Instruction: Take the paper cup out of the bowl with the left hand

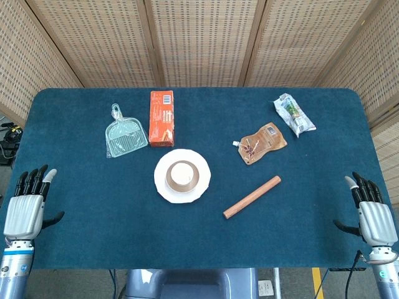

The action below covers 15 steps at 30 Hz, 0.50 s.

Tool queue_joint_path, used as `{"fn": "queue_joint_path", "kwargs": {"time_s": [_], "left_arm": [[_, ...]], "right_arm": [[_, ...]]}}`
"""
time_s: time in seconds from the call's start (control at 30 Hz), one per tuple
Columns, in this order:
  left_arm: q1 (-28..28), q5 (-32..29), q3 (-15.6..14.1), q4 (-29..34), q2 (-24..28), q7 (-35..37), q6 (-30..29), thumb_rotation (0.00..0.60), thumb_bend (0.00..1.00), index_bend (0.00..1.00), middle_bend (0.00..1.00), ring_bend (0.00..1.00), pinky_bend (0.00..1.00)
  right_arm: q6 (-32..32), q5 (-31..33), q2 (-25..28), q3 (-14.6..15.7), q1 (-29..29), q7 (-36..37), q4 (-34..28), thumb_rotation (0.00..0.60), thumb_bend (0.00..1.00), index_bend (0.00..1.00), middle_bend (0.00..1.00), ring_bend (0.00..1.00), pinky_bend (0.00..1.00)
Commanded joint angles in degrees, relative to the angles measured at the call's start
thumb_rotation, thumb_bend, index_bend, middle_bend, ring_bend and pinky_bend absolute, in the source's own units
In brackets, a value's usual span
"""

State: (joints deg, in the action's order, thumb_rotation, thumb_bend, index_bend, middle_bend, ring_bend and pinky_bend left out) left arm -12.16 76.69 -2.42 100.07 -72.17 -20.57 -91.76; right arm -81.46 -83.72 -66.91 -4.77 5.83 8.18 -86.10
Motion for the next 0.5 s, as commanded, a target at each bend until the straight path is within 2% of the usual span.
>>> {"fn": "queue_joint_path", "kwargs": {"time_s": [0.03,0.37,0.47,0.5], "left_arm": [[0.07,0.02,0.48,-0.14,-0.22,-0.36,0.67,0.6,0.07,0.0,0.0,0.0,0.0],[-0.14,-0.26,1.7,0.21,-0.72,-1.08,3.5,0.6,0.07,0.0,0.0,0.0,0.0],[-1.89,-0.91,3.23,1.43,-0.2,-2.52,6.12,0.6,0.07,0.0,0.0,0.0,0.0],[-4.56,-0.09,5.3,2.82,0.28,-4.84,7.88,0.6,0.07,0.0,0.0,0.0,0.0]], "right_arm": [[-0.04,-0.03,0.1,0.0,-0.03,0.08,-0.04,0.6,0.13,0.0,0.0,0.0,0.0],[-0.19,0.51,0.55,-0.34,-0.16,1.15,-0.04,0.6,0.13,0.0,0.0,0.0,0.0],[-0.07,0.8,0.61,-0.53,-0.1,1.42,0.08,0.6,0.13,0.0,0.0,0.0,0.0],[0.0,1.52,0.59,-0.98,-0.06,1.68,0.37,0.6,0.13,0.0,0.0,0.0,0.0]]}}
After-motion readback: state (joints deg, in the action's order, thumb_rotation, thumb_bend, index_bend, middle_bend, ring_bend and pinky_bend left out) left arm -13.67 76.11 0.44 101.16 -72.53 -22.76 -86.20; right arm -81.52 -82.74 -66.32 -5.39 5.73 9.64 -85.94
